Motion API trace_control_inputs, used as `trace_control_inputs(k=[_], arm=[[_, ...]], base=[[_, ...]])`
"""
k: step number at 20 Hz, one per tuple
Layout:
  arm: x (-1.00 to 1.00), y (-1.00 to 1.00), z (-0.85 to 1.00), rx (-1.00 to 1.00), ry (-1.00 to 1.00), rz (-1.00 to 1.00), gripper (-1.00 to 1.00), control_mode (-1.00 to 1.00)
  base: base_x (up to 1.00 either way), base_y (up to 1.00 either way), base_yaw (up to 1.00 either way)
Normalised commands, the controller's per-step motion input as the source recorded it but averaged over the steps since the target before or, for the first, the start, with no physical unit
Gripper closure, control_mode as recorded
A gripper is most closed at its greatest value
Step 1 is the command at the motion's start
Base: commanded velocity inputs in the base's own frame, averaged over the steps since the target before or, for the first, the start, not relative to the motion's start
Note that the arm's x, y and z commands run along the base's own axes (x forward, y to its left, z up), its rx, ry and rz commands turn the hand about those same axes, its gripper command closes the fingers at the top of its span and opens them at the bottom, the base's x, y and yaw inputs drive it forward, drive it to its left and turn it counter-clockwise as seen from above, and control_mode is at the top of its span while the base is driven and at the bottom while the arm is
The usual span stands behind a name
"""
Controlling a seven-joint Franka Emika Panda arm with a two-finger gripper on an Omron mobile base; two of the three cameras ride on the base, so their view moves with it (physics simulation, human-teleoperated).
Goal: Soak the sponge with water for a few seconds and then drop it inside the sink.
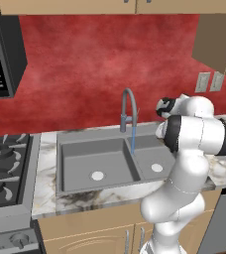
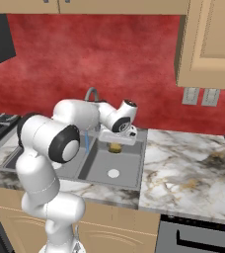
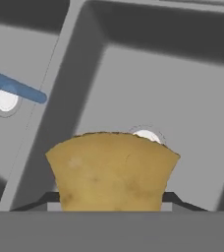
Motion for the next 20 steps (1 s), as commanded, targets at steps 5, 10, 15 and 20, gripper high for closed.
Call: trace_control_inputs(k=[5, 10, 15, 20], arm=[[0.00, -0.02, -0.04, 0.00, 0.07, 0.00, 1.00, -1.00], [0.00, -0.05, -0.27, 0.01, 0.07, 0.00, 1.00, -1.00], [0.02, -0.01, -0.46, 0.02, 0.10, 0.00, 1.00, -1.00], [0.06, 0.00, -0.54, 0.00, 0.04, 0.00, 1.00, -1.00]], base=[[0.00, 0.00, 0.00], [0.00, 0.00, 0.00], [0.00, 0.00, 0.00], [0.00, 0.00, 0.00]])
